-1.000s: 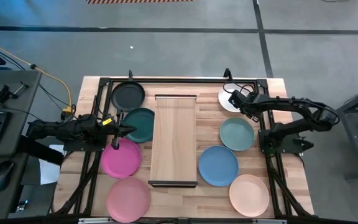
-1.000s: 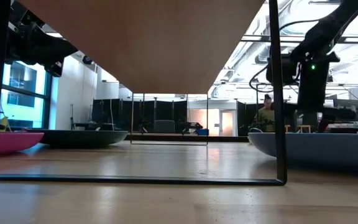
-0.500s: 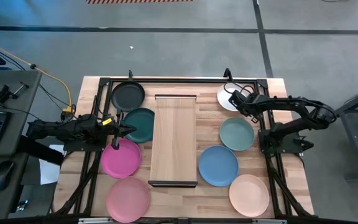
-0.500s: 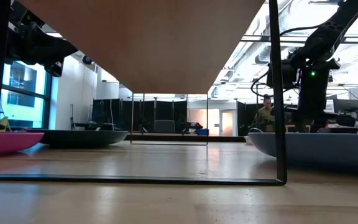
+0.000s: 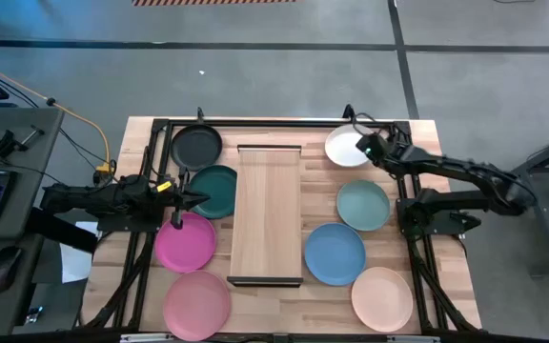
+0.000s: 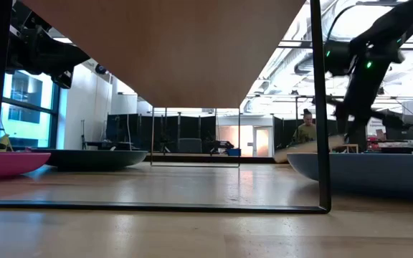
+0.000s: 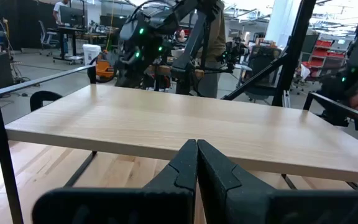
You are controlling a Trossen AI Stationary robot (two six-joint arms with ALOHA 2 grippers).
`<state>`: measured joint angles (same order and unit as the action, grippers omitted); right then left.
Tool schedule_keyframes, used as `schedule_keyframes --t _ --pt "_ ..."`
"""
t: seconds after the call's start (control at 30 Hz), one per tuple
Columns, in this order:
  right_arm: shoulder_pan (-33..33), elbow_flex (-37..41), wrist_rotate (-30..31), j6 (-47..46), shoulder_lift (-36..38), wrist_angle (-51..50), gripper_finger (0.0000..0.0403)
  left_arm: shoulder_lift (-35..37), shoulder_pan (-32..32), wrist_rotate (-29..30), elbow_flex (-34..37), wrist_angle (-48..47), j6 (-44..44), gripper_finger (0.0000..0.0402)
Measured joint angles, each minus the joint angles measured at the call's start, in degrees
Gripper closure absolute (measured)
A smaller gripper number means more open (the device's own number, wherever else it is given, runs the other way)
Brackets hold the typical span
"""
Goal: Place and stack plates onto a shelf
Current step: Put the white plate on the shelf
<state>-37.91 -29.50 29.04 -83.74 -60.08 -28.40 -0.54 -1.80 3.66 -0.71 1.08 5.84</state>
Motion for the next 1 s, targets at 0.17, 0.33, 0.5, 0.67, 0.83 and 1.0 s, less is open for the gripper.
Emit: schedule_keyframes --t 0.17,0.33,0.5,0.67,0.83,1.0 --pt "0.0 0.0 2.1 1.6 11.2 1.7 0.0402 0.0 0.0 0.0 0.0 0.0 0.0 0.0401" --pt "0.8 0.0 -0.2 5.7 18.6 8.8 0.0402 0.0 0.0 0.0 0.0 0.0 0.0 0.0401" --pt "5.3 -3.3 -6.8 12.6 19.0 19.8 0.0403 0.0 0.0 0.0 0.0 0.0 0.0 0.0401" --pt "13.0 -16.5 -8.4 23.7 12.6 17.9 0.0403 0.0 0.0 0.0 0.0 0.0 0.0 0.0401" --pt "20.5 -30.7 -13.5 32.3 1.7 9.8 0.0403 0.0 0.0 0.0 0.0 0.0 0.0 0.0401" --pt "26.8 -38.3 -14.6 33.3 -9.7 5.1 0.0403 0.0 0.0 0.0 0.0 0.0 0.0 0.0401"
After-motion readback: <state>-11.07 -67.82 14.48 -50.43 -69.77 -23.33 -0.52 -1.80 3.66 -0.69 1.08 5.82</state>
